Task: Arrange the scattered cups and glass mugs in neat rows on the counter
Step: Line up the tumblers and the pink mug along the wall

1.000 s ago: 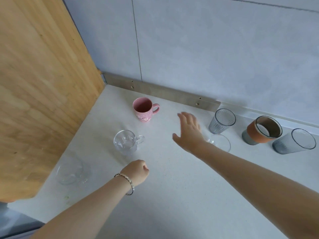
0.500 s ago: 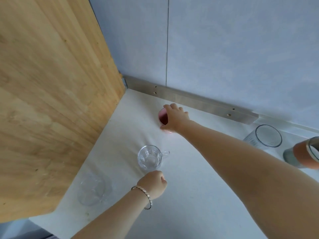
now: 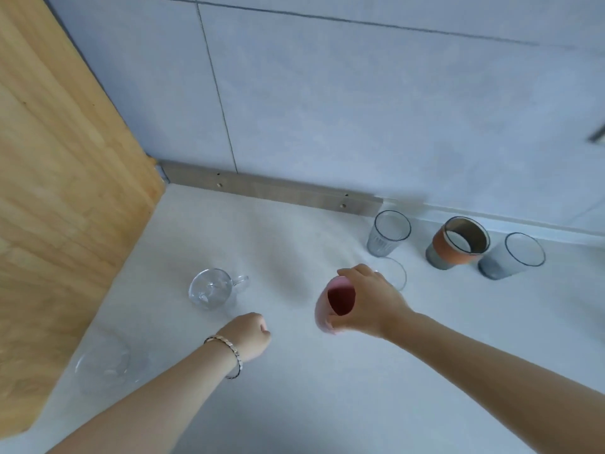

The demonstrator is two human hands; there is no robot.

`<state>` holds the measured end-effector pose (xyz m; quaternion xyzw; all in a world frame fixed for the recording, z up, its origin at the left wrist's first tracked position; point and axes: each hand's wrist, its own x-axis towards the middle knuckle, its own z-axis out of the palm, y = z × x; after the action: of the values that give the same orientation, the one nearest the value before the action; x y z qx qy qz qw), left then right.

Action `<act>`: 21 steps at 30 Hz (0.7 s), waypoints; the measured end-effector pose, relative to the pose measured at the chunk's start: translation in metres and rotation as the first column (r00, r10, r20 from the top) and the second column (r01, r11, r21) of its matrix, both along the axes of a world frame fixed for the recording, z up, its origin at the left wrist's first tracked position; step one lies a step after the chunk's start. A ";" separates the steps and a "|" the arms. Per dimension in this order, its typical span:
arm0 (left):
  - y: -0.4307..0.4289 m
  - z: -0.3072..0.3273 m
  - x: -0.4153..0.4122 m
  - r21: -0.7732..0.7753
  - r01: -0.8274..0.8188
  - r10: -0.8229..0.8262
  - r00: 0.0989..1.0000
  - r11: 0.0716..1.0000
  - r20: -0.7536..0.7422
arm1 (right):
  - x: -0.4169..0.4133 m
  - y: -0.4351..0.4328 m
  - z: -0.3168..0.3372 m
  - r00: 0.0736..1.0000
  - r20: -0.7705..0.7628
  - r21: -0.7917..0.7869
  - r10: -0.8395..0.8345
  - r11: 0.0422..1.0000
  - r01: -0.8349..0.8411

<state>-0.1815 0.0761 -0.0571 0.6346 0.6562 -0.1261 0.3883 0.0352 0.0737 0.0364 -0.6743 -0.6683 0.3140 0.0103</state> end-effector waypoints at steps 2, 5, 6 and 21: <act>-0.007 0.003 0.018 0.011 0.052 -0.052 0.999 0.999 -0.005 | 0.030 -0.029 0.006 1.000 0.013 -0.020 -0.029 0.999 0.029; -0.017 0.004 0.056 0.020 0.138 -0.138 0.990 0.990 -0.024 | 0.081 -0.068 0.009 0.992 0.052 -0.027 -0.112 0.993 0.114; -0.020 0.004 0.071 0.026 0.168 -0.168 0.985 0.985 -0.031 | 0.100 -0.079 0.009 0.986 0.068 -0.028 -0.150 0.988 0.152; -0.060 0.004 0.317 0.037 0.136 -0.134 0.990 0.990 -0.042 | 0.396 -0.094 -0.021 0.871 0.224 0.029 -0.437 0.896 0.443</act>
<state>0.1351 0.0157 -0.0529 0.6827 0.6216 -0.1513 0.3531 0.4313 -0.0202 0.0151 -0.8397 -0.4905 0.2331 -0.0020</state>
